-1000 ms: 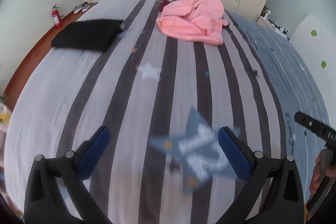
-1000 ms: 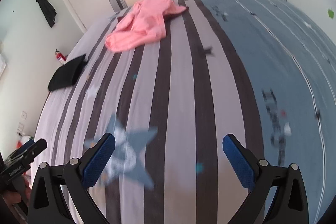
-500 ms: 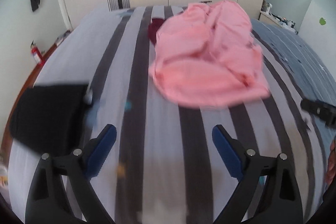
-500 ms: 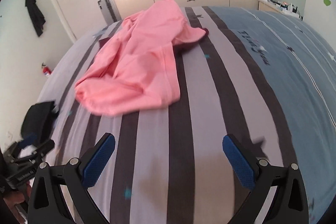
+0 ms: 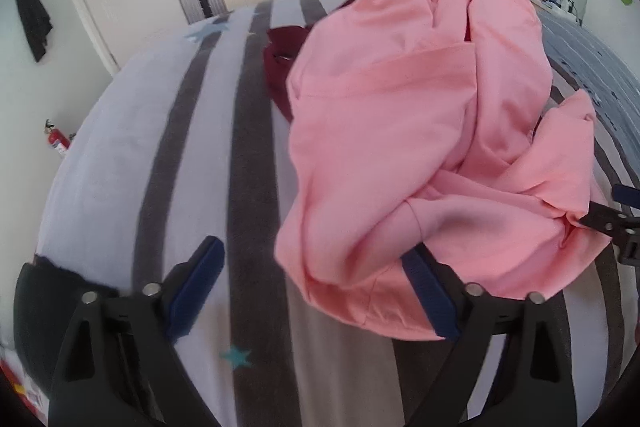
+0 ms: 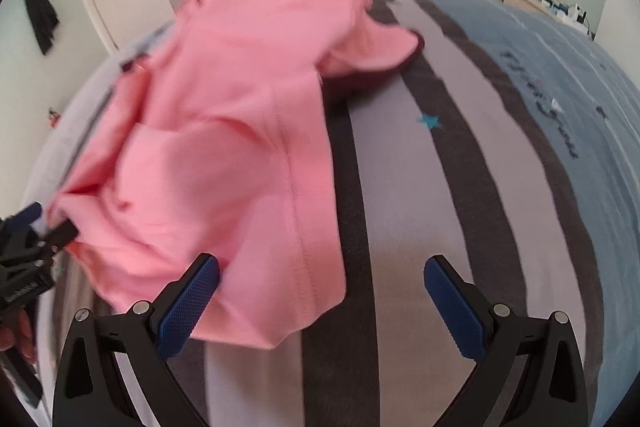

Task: Fold clothes
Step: 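Move both tools toward the crumpled pink T-shirt on the bed, then grasp the pink T-shirt edge with the left gripper while the right gripper grasps another edge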

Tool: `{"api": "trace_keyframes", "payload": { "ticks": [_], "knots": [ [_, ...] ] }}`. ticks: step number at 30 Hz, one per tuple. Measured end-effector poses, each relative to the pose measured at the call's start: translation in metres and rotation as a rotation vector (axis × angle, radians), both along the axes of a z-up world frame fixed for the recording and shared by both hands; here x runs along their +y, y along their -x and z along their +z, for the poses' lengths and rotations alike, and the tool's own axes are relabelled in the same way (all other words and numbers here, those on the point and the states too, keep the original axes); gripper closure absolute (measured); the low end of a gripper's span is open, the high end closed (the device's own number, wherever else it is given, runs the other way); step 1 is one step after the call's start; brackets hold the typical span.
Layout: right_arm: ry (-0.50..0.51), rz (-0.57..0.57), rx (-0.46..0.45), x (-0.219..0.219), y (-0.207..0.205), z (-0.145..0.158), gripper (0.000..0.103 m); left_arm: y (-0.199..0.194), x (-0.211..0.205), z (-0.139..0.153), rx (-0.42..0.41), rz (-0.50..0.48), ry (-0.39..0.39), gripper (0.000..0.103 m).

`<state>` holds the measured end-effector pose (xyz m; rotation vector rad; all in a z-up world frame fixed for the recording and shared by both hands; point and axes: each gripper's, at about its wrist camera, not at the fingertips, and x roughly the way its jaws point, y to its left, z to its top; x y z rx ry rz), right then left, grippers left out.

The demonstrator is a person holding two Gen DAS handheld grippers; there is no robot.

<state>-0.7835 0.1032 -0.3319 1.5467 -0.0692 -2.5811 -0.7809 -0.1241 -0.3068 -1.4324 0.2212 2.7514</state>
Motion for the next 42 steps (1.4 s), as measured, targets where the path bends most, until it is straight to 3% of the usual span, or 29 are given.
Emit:
{"api": "trace_keyframes", "payload": {
  "ticks": [2,4,5,6,8,10,11,15,19,26,31,35,38,40,41,42],
  "knots": [
    [0.028,-0.01,-0.007,0.003,0.003,-0.007,0.002,0.004,0.0,-0.008,-0.032,-0.005,-0.013,0.037],
    [0.025,-0.011,-0.015,0.002,0.006,-0.012,0.002,0.004,-0.001,-0.015,-0.064,-0.015,-0.021,0.067],
    [0.024,-0.008,-0.016,0.001,0.007,-0.014,0.008,0.003,-0.002,-0.018,-0.075,-0.022,-0.027,0.085],
    [0.036,0.004,-0.008,0.001,0.007,-0.012,0.014,0.002,-0.002,-0.021,-0.087,-0.03,-0.033,0.091],
    [0.061,0.042,0.004,-0.001,0.006,-0.008,0.058,-0.007,-0.003,-0.019,-0.064,-0.061,-0.051,0.096],
    [0.093,0.091,-0.002,-0.004,0.003,-0.003,0.087,-0.017,-0.006,-0.014,-0.05,-0.072,-0.081,0.097],
    [0.108,0.105,0.002,-0.003,-0.001,0.001,0.092,-0.024,-0.007,-0.009,-0.036,-0.076,-0.102,0.097],
    [0.176,0.122,0.035,0.012,-0.029,0.023,0.095,-0.068,-0.017,0.021,0.028,-0.067,-0.195,0.097],
    [0.264,0.093,0.053,0.056,-0.082,0.051,0.095,-0.151,-0.022,0.059,0.067,-0.092,-0.258,0.098],
    [0.288,0.077,-0.059,0.118,-0.216,0.08,0.095,-0.302,-0.042,0.081,-0.057,-0.039,-0.422,0.098],
    [0.267,0.062,-0.201,0.14,-0.322,0.08,0.095,-0.399,-0.042,0.06,-0.214,0.082,-0.462,0.098],
    [0.204,0.055,-0.324,0.146,-0.375,0.046,0.095,-0.448,-0.029,0.017,-0.36,0.106,-0.413,0.098],
    [0.155,0.073,-0.374,0.142,-0.391,0.028,0.092,-0.463,-0.028,0.01,-0.381,0.127,-0.404,0.096],
    [0.146,0.069,-0.385,0.143,-0.392,0.028,0.084,-0.465,-0.034,0.019,-0.362,0.152,-0.415,0.089],
    [0.145,0.066,-0.371,0.145,-0.392,0.033,0.081,-0.465,-0.039,0.024,-0.341,0.171,-0.415,0.08],
    [0.145,0.064,-0.346,0.148,-0.392,0.039,0.078,-0.466,-0.044,0.03,-0.321,0.191,-0.415,0.065]
  ]
}}
